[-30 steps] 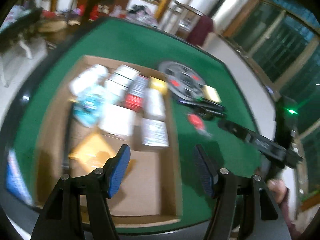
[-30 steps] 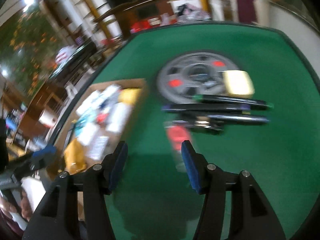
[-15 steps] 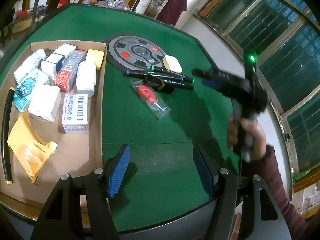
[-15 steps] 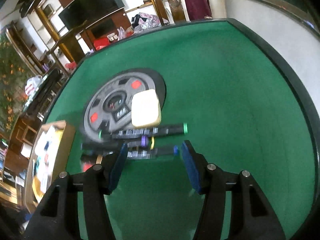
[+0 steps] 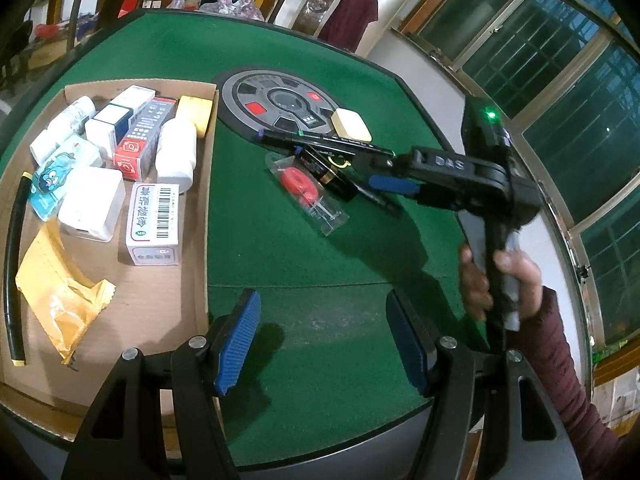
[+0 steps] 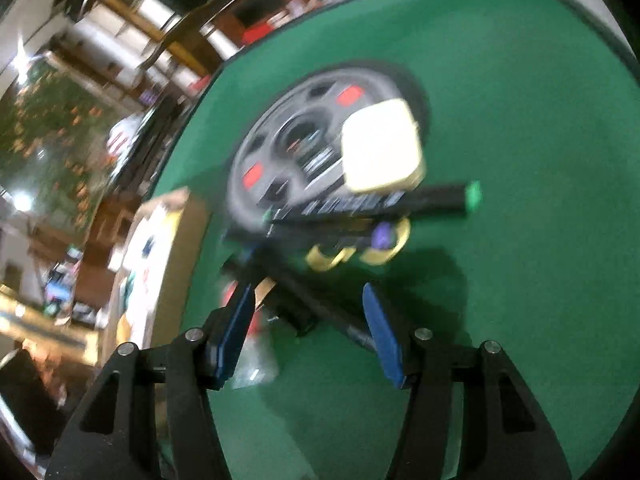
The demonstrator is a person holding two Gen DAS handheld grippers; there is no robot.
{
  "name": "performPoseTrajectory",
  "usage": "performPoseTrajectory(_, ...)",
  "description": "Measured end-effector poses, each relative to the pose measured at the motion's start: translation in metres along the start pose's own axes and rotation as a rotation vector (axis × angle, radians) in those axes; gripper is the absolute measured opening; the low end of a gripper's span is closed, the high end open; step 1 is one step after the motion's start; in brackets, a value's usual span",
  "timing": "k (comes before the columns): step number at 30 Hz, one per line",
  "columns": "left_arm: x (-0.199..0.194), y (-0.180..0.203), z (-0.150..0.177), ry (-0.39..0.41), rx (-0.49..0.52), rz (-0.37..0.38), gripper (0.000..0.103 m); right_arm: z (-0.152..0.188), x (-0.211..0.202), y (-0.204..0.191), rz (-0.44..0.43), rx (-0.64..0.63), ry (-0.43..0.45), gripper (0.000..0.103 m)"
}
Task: Organize objects
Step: 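Move both tools back to the remaining markers on the table, then grasp a black marker with the right tool while the left tool reaches for the marker bundle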
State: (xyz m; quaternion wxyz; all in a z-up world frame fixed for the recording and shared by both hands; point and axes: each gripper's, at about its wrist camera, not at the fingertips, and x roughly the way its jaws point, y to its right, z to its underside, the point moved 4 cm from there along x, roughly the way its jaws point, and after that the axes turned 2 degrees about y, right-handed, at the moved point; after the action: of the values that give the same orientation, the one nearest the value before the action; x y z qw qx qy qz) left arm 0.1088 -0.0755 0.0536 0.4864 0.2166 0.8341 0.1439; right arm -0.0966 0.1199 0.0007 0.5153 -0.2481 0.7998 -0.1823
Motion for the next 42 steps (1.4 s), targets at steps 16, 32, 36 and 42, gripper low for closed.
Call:
performPoseTrajectory(16,-0.001,-0.004,0.002,0.025,0.012,-0.015,0.059,0.028,0.008,-0.035,0.551,-0.379,0.034,0.043)
performPoseTrajectory(32,0.028,0.025,-0.013,0.01,0.058,-0.055,0.059,0.034,0.004,-0.023,0.459,-0.268,0.064,0.015)
performPoseTrajectory(36,0.055,0.042,-0.027,0.004,0.089,-0.077,0.059,0.037,-0.011,-0.003,0.413,-0.193,0.124,0.015)
performPoseTrajectory(42,0.109,0.047,-0.058,-0.009,0.126,-0.179,0.059,0.035,-0.022,0.013,0.318,-0.111,0.177,0.015)
